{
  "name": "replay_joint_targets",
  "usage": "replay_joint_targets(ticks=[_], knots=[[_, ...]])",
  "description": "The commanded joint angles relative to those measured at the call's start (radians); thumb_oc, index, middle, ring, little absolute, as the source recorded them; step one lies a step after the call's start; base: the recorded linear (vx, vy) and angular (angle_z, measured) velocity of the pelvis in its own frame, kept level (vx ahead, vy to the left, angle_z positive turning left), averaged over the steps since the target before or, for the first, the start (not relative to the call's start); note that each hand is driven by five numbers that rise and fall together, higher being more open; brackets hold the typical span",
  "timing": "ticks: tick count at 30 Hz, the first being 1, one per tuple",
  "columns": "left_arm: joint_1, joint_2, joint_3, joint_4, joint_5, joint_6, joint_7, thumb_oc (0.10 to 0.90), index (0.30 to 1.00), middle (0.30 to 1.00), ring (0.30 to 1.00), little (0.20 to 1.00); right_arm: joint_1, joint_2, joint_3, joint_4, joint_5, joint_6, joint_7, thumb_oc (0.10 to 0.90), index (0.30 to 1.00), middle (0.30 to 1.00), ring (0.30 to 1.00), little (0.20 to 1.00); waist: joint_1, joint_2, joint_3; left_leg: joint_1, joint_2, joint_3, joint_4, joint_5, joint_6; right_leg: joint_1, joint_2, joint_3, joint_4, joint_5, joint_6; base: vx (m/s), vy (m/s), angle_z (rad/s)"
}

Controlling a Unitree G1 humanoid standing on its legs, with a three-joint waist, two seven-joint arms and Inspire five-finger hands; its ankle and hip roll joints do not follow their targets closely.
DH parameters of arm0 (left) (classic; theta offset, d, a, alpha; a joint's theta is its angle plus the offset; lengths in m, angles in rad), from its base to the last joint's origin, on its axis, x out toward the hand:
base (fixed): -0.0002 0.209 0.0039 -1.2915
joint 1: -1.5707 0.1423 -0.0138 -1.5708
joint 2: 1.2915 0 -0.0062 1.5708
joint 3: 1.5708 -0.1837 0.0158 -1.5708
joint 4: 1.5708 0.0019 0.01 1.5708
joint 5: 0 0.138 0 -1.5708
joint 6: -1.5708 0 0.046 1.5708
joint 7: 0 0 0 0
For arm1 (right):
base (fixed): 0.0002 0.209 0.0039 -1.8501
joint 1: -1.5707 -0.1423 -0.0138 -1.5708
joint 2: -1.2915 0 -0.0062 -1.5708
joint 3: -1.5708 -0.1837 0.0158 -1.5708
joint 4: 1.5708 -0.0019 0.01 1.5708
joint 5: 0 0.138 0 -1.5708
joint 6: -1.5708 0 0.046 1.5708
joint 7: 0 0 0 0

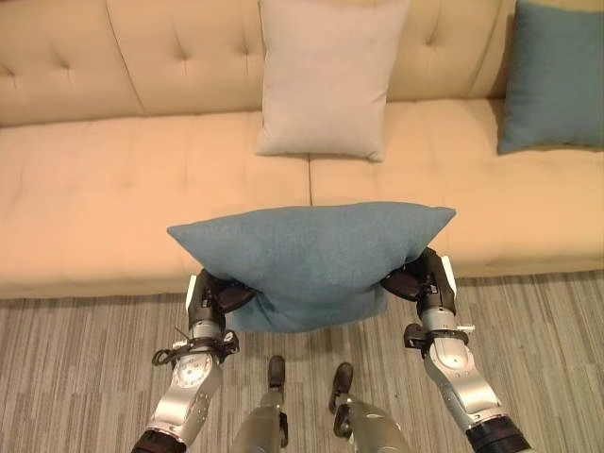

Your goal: Pick up all the scattered cushions and arrange them neatly on the sofa.

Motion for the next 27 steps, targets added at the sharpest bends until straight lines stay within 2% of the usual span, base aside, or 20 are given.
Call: replay_joint_targets(ticks=[1, 4, 5, 6, 7, 8, 10, 11, 13, 14, 15, 16, 17, 18, 19, 20, 22, 25, 27], knots=[[-0.087, -0.051, -0.039, -0.133, 0.047, -0.081, -0.103, 0.400, 0.300, 0.300, 0.300, 0.300, -0.036, 0.025, 0.050, -0.168, -0.055, -0.104, 0.081, 0.400, 0.300, 0.300, 0.300, 0.300, -0.006, -0.032, -0.135, -0.023, -0.010, 0.030, 0.027, -0.028, -0.061, 0.062, 0.022, 0.024, -0.044, -0.094, 0.047, 0.03, -0.086, 0.18], [-0.066, -0.057, -0.028, -0.129, 0.041, -0.077, -0.103, 0.400, 0.300, 0.300, 0.300, 0.300, -0.018, 0.022, 0.043, -0.186, -0.059, -0.107, 0.088, 0.400, 0.300, 0.300, 0.300, 0.300, -0.004, -0.034, -0.143, -0.009, -0.008, 0.037, 0.031, -0.026, -0.066, 0.101, 0.028, 0.025, -0.079, -0.092, 0.043, 0.00, -0.050, 0.09], [-0.057, -0.058, -0.018, -0.126, 0.045, -0.075, -0.101, 0.400, 0.300, 0.300, 0.300, 0.300, -0.012, 0.020, 0.042, -0.192, -0.056, -0.104, 0.094, 0.400, 0.300, 0.300, 0.300, 0.300, -0.002, -0.035, -0.137, -0.026, -0.006, 0.043, 0.052, -0.025, -0.070, 0.106, 0.024, 0.022, -0.084, -0.091, 0.040, -0.16, -0.052, 0.16], [-0.058, -0.055, -0.006, -0.129, 0.059, -0.075, -0.099, 0.400, 0.300, 0.300, 0.300, 0.300, -0.012, 0.005, 0.039, -0.195, -0.063, -0.102, 0.100, 0.400, 0.300, 0.300, 0.300, 0.300, -0.009, -0.043, -0.120, -0.072, -0.003, 0.075, 0.144, -0.040, -0.075, 0.097, 0.004, 0.001, -0.077, -0.091, 0.034, -0.17, -0.047, 0.27], [-0.059, -0.055, -0.006, -0.129, 0.059, -0.075, -0.099, 0.400, 0.300, 0.300, 0.300, 0.300, -0.012, 0.004, 0.038, -0.194, -0.063, -0.102, 0.100, 0.400, 0.300, 0.300, 0.300, 0.300, -0.011, -0.042, -0.123, -0.079, -0.004, 0.072, 0.146, -0.038, -0.074, 0.092, 0.004, -0.002, -0.077, -0.088, 0.034, -0.22, -0.002, 0.63], [-0.055, -0.055, 0.001, -0.133, 0.069, -0.081, -0.103, 0.400, 0.300, 0.300, 0.300, 0.300, -0.019, -0.004, 0.045, -0.191, -0.076, -0.096, 0.102, 0.400, 0.300, 0.300, 0.300, 0.300, -0.017, -0.052, -0.118, -0.103, 0.020, 0.141, 0.214, -0.079, -0.045, 0.076, -0.023, -0.018, -0.067, -0.082, 0.036, -0.09, 0.018, 0.69], [-0.045, -0.056, 0.005, -0.135, 0.079, -0.079, -0.105, 0.400, 0.300, 0.300, 0.300, 0.300, -0.016, -0.009, 0.046, -0.192, -0.083, -0.093, 0.105, 0.400, 0.300, 0.300, 0.300, 0.300, -0.019, -0.055, -0.123, -0.099, 0.030, 0.164, 0.234, -0.104, -0.030, 0.076, -0.033, -0.026, -0.066, -0.076, 0.038, -0.04, 0.033, 0.48], [-0.025, -0.059, 0.016, -0.141, 0.099, -0.079, -0.105, 0.400, 0.300, 0.300, 0.300, 0.300, -0.009, -0.021, 0.044, -0.201, -0.090, -0.091, 0.117, 0.400, 0.300, 0.300, 0.300, 0.300, -0.023, -0.062, -0.126, -0.078, 0.055, 0.202, 0.285, -0.153, -0.018, 0.084, -0.056, -0.045, -0.064, -0.065, 0.042, 0.00, 0.060, 0.26], [-0.008, -0.065, 0.022, -0.147, 0.110, -0.078, -0.104, 0.400, 0.300, 0.300, 0.300, 0.300, -0.002, -0.028, 0.041, -0.213, -0.092, -0.093, 0.129, 0.400, 0.300, 0.300, 0.300, 0.300, -0.029, -0.067, -0.128, -0.039, 0.089, 0.260, 0.310, -0.187, -0.018, 0.096, -0.074, -0.075, -0.067, -0.054, 0.048, 0.01, 0.054, 0.51], [-0.007, -0.065, 0.022, -0.147, 0.110, -0.078, -0.104, 0.400, 0.300, 0.300, 0.300, 0.300, -0.002, -0.028, 0.041, -0.213, -0.092, -0.093, 0.129, 0.400, 0.300, 0.300, 0.300, 0.300, -0.028, -0.067, -0.127, -0.037, 0.090, 0.261, 0.310, -0.188, -0.019, 0.097, -0.074, -0.075, -0.068, -0.054, 0.048, 0.10, 0.038, 0.74], [0.001, -0.068, 0.024, -0.147, 0.107, -0.078, -0.105, 0.400, 0.300, 0.300, 0.300, 0.300, 0.004, -0.032, 0.038, -0.221, -0.093, -0.095, 0.133, 0.400, 0.300, 0.300, 0.300, 0.300, -0.029, -0.061, -0.134, -0.006, 0.111, 0.281, 0.315, -0.224, -0.033, 0.115, -0.070, -0.078, -0.075, -0.068, 0.057, 0.10, 0.043, 0.73], [0.005, -0.070, 0.024, -0.145, 0.104, -0.078, -0.107, 0.400, 0.300, 0.300, 0.300, 0.300, 0.009, -0.037, 0.032, -0.227, -0.097, -0.095, 0.134, 0.400, 0.300, 0.300, 0.300, 0.300, -0.034, -0.062, -0.137, 0.010, 0.130, 0.322, 0.320, -0.229, -0.037, 0.122, -0.079, -0.101, -0.079, -0.062, 0.059, 0.07, 0.136, 0.68], [0.006, -0.068, 0.019, -0.142, 0.097, -0.073, -0.114, 0.400, 0.300, 0.300, 0.300, 0.300, 0.024, -0.050, 0.020, -0.229, -0.103, -0.092, 0.142, 0.400, 0.300, 0.300, 0.300, 0.300, -0.046, -0.064, -0.137, 0.034, 0.181, 0.420, 0.328, -0.223, -0.047, 0.128, -0.109, -0.165, -0.078, -0.051, 0.061, -0.03, 0.158, 0.90], [0.011, -0.067, 0.019, -0.140, 0.091, -0.070, -0.124, 0.400, 0.300, 0.300, 0.300, 0.300, 0.029, -0.054, 0.014, -0.227, -0.104, -0.087, 0.146, 0.400, 0.300, 0.300, 0.300, 0.300, -0.052, -0.057, -0.141, 0.050, 0.194, 0.445, 0.311, -0.224, -0.049, 0.132, -0.115, -0.189, -0.079, -0.050, 0.062, -0.01, 0.201, 1.42], [0.022, -0.065, 0.018, -0.140, 0.093, -0.061, -0.135, 0.400, 0.300, 0.300, 0.300, 0.300, 0.037, -0.054, 0.014, -0.223, -0.109, -0.081, 0.153, 0.400, 0.300, 0.300, 0.300, 0.300, -0.053, -0.051, -0.148, 0.072, 0.195, 0.460, 0.284, -0.222, -0.049, 0.140, -0.118, -0.207, -0.082, -0.047, 0.064, 0.08, 0.244, 1.49], [0.052, -0.053, 0.026, -0.145, 0.101, -0.047, -0.146, 0.400, 0.300, 0.300, 0.300, 0.300, 0.048, -0.043, 0.020, -0.210, -0.120, -0.071, 0.165, 0.400, 0.300, 0.300, 0.300, 0.300, -0.042, -0.047, -0.156, 0.095, 0.162, 0.428, 0.234, -0.228, -0.040, 0.150, -0.123, -0.215, -0.080, -0.035, 0.075, 0.09, 0.208, 1.12], [0.058, -0.049, 0.025, -0.146, 0.100, -0.045, -0.152, 0.400, 0.300, 0.300, 0.300, 0.300, 0.049, -0.036, 0.025, -0.204, -0.123, -0.067, 0.176, 0.400, 0.300, 0.300, 0.300, 0.300, -0.037, -0.051, -0.152, 0.094, 0.147, 0.409, 0.221, -0.231, -0.034, 0.149, -0.131, -0.217, -0.071, -0.028, 0.082, 0.02, 0.161, 0.65], [0.076, -0.030, 0.033, -0.155, 0.116, -0.038, -0.171, 0.400, 0.300, 0.300, 0.300, 0.300, 0.044, -0.015, 0.041, -0.186, -0.137, -0.055, 0.193, 0.400, 0.300, 0.300, 0.300, 0.300, -0.013, -0.062, -0.139, 0.088, 0.096, 0.373, 0.199, -0.246, 0.010, 0.124, -0.175, -0.217, 0.009, -0.022, 0.099, -0.04, 0.286, 0.78], [0.077, -0.021, 0.039, -0.158, 0.121, -0.037, -0.173, 0.400, 0.300, 0.300, 0.300, 0.300, 0.035, -0.008, 0.048, -0.180, -0.145, -0.053, 0.195, 0.400, 0.300, 0.300, 0.300, 0.300, -0.003, -0.063, -0.130, 0.083, 0.080, 0.362, 0.195, -0.251, 0.026, 0.106, -0.196, -0.212, 0.060, -0.028, 0.106, -0.04, 0.189, 0.36]])
